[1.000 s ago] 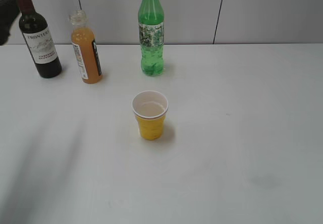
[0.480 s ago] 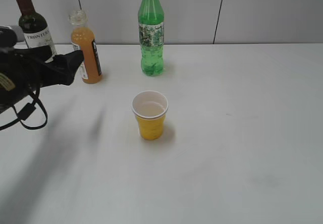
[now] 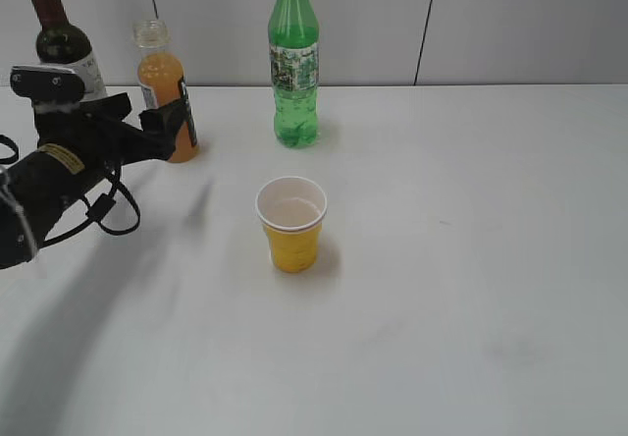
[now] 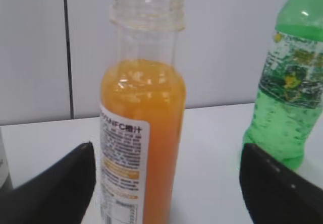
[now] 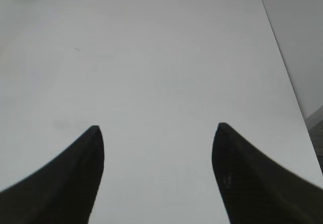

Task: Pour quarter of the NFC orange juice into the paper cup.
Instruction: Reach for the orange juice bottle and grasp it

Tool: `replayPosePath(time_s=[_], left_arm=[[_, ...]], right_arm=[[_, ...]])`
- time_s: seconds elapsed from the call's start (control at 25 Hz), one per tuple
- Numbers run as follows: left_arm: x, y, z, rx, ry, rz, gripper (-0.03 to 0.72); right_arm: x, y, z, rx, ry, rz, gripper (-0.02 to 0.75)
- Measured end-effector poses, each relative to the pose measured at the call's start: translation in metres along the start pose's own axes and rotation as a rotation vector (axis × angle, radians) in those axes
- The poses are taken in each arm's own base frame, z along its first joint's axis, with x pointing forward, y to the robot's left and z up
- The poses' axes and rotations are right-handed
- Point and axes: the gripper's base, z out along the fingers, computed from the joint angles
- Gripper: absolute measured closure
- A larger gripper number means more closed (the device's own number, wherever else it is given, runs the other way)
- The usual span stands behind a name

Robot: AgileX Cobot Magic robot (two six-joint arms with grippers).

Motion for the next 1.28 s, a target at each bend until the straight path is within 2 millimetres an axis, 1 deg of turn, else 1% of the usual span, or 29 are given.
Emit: replayPosePath(time_s=[0.12,0.6,0.76,0.92,1.04,1.16,1.24,1.28], left_arm=[[0.007,0.004,0.011,-0.038,-0.005,-0.014,0.019],[0.025,0.007,0.060,-0.026,0.034,0.003,0.020],[0.029,0.007,0.070,-0.021,0.036,0.007,0.024],[0.036,0.009,0.076,-0.020,0.043,0.010,0.034],[0.040,0.009,0.076,-0.011,0.051,0.016,0.075],[0.039,0.010,0.076,-0.007,0.041,0.019,0.156],[0.038,0.012,0.076,-0.009,0.036,0.022,0.229],[0.038,0.013,0.076,-0.012,0.035,0.022,0.242]], right_arm=[[0.000,0.000,0.000,0.000,-0.001,0.000,0.200],[0.000,0.000,0.000,0.000,-0.001,0.000,0.200],[0.000,0.000,0.000,0.000,-0.001,0.000,0.200],[0.000,0.000,0.000,0.000,-0.001,0.000,0.200],[0.000,0.000,0.000,0.000,-0.001,0.000,0.200],[0.000,0.000,0.000,0.000,-0.001,0.000,0.200],[0.000,0.000,0.000,0.000,-0.001,0.000,0.200],[0.000,0.000,0.000,0.000,-0.001,0.000,0.200]])
